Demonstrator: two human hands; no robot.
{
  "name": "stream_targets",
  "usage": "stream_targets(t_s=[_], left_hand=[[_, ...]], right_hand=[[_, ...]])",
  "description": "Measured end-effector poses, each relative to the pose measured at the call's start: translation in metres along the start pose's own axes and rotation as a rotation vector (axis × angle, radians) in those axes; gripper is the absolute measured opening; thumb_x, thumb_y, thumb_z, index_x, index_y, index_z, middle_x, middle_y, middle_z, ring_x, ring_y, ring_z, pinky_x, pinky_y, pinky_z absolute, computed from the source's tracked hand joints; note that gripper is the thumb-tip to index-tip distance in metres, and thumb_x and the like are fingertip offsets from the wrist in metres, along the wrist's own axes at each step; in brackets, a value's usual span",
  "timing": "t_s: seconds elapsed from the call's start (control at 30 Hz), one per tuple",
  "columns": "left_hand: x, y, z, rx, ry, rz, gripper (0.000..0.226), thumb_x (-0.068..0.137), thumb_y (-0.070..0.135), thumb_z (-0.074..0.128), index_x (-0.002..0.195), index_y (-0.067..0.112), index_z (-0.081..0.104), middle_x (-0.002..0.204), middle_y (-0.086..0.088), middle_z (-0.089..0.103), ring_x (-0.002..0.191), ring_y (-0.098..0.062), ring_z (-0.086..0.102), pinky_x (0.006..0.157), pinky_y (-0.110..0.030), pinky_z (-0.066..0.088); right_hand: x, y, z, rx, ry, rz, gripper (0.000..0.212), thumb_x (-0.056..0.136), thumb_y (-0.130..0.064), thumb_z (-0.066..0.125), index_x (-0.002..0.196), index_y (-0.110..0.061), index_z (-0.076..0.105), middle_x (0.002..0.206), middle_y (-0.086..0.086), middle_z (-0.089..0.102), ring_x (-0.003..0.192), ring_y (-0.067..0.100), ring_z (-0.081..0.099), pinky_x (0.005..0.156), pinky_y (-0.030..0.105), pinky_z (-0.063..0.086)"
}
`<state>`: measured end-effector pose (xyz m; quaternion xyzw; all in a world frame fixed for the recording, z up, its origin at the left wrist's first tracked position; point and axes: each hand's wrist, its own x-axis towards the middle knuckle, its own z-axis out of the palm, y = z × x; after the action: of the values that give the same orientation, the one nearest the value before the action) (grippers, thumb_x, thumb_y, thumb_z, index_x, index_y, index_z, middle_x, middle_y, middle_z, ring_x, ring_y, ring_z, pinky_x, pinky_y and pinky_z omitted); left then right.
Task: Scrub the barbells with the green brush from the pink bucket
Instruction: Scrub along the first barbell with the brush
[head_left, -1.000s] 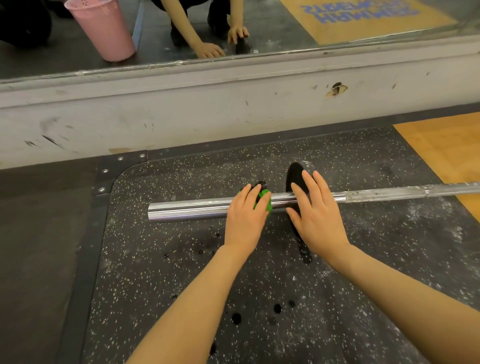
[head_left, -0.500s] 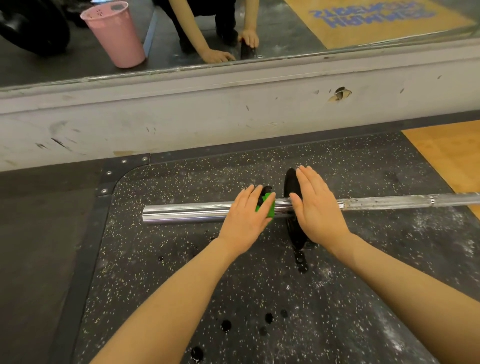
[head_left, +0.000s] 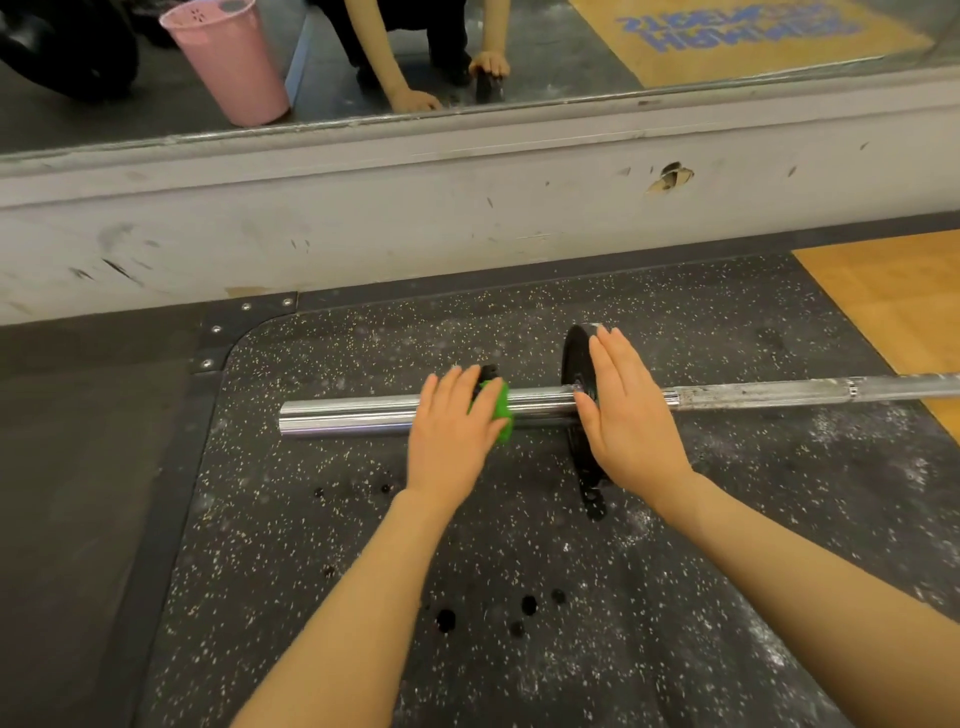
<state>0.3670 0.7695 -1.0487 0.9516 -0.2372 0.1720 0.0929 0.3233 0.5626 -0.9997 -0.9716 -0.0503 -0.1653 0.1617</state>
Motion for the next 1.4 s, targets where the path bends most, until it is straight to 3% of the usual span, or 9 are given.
stream_targets(t_s=[0.17,0.47,0.6,0.77,1.07,1.13,1.27,1.33,1.4], left_hand=[[-0.025,-0.039,-0.010,0.048,0.038,-0.057,0.043,0.089,0.025,0.061,0.128,0.006,0.058,0.132,-0.021,0.054,0.124,-0.041,0.049,0.110,-0.050,0.026],[0.006,0.055,0.007,-0.100,-0.009,0.074,0.046,0.086,0.024,0.066,0.129,0.008,0.057,0.134,-0.018,0.054,0.127,-0.038,0.047,0.111,-0.048,0.032],[0.015,0.072,0.015,-0.128,-0.017,0.101,0.042,0.089,0.026,0.057,0.128,0.010,0.059,0.133,-0.016,0.056,0.127,-0.037,0.048,0.110,-0.047,0.035],[0.009,0.056,0.015,-0.111,-0.031,0.145,0.050,0.087,0.029,0.067,0.134,0.016,0.054,0.137,-0.013,0.053,0.128,-0.035,0.046,0.110,-0.046,0.036],[-0.032,-0.030,-0.009,0.019,0.027,0.053,0.051,0.086,0.025,0.066,0.134,0.012,0.054,0.136,-0.017,0.052,0.127,-0.039,0.047,0.103,-0.048,0.042],[-0.039,-0.041,-0.014,0.020,0.037,0.018,0.050,0.085,0.021,0.069,0.133,0.012,0.055,0.136,-0.017,0.053,0.126,-0.040,0.048,0.097,-0.048,0.046],[-0.040,-0.035,-0.016,0.004,0.055,-0.001,0.048,0.082,0.013,0.073,0.128,0.009,0.060,0.133,-0.019,0.055,0.124,-0.043,0.050,0.092,-0.051,0.050],[-0.038,-0.025,-0.015,-0.011,0.056,0.021,0.048,0.082,0.012,0.073,0.128,0.009,0.060,0.133,-0.020,0.055,0.124,-0.043,0.049,0.093,-0.051,0.050],[-0.035,-0.013,-0.014,-0.023,0.046,0.082,0.048,0.082,0.013,0.073,0.128,0.010,0.060,0.134,-0.018,0.055,0.124,-0.042,0.049,0.092,-0.049,0.051]], right_hand=[[-0.010,-0.001,0.001,-0.005,0.016,-0.014,0.060,0.100,-0.034,0.031,0.146,0.005,0.030,0.154,0.018,0.028,0.145,0.027,0.020,0.119,0.028,0.008],[-0.017,-0.004,0.002,-0.038,0.021,0.001,0.061,0.099,-0.035,0.030,0.145,0.005,0.030,0.154,0.018,0.028,0.145,0.028,0.020,0.118,0.036,0.017],[-0.019,-0.004,0.000,-0.047,0.011,-0.007,0.060,0.099,-0.033,0.031,0.145,0.006,0.030,0.153,0.020,0.029,0.145,0.030,0.021,0.117,0.039,0.021],[-0.022,-0.005,-0.003,-0.053,-0.010,-0.017,0.061,0.099,-0.033,0.032,0.145,0.007,0.029,0.153,0.020,0.028,0.145,0.030,0.019,0.117,0.041,0.021],[-0.029,-0.006,-0.005,-0.069,-0.026,-0.025,0.062,0.099,-0.035,0.032,0.145,0.007,0.029,0.153,0.020,0.028,0.145,0.031,0.021,0.117,0.042,0.022],[-0.030,-0.006,-0.007,-0.074,-0.018,-0.035,0.061,0.099,-0.035,0.032,0.144,0.007,0.033,0.151,0.021,0.033,0.142,0.032,0.026,0.117,0.041,0.022],[-0.013,-0.006,-0.021,0.000,0.037,-0.002,0.053,0.098,-0.033,0.035,0.128,0.007,0.052,0.130,0.022,0.053,0.121,0.036,0.048,0.104,0.047,0.039],[0.003,-0.003,-0.028,-0.006,0.023,0.014,0.056,0.099,-0.036,0.031,0.135,0.004,0.047,0.140,0.021,0.047,0.128,0.035,0.043,0.109,0.043,0.033],[0.012,-0.002,-0.028,-0.025,-0.035,0.014,0.062,0.100,-0.040,0.028,0.147,0.000,0.032,0.155,0.016,0.028,0.143,0.030,0.024,0.116,0.034,0.015]])
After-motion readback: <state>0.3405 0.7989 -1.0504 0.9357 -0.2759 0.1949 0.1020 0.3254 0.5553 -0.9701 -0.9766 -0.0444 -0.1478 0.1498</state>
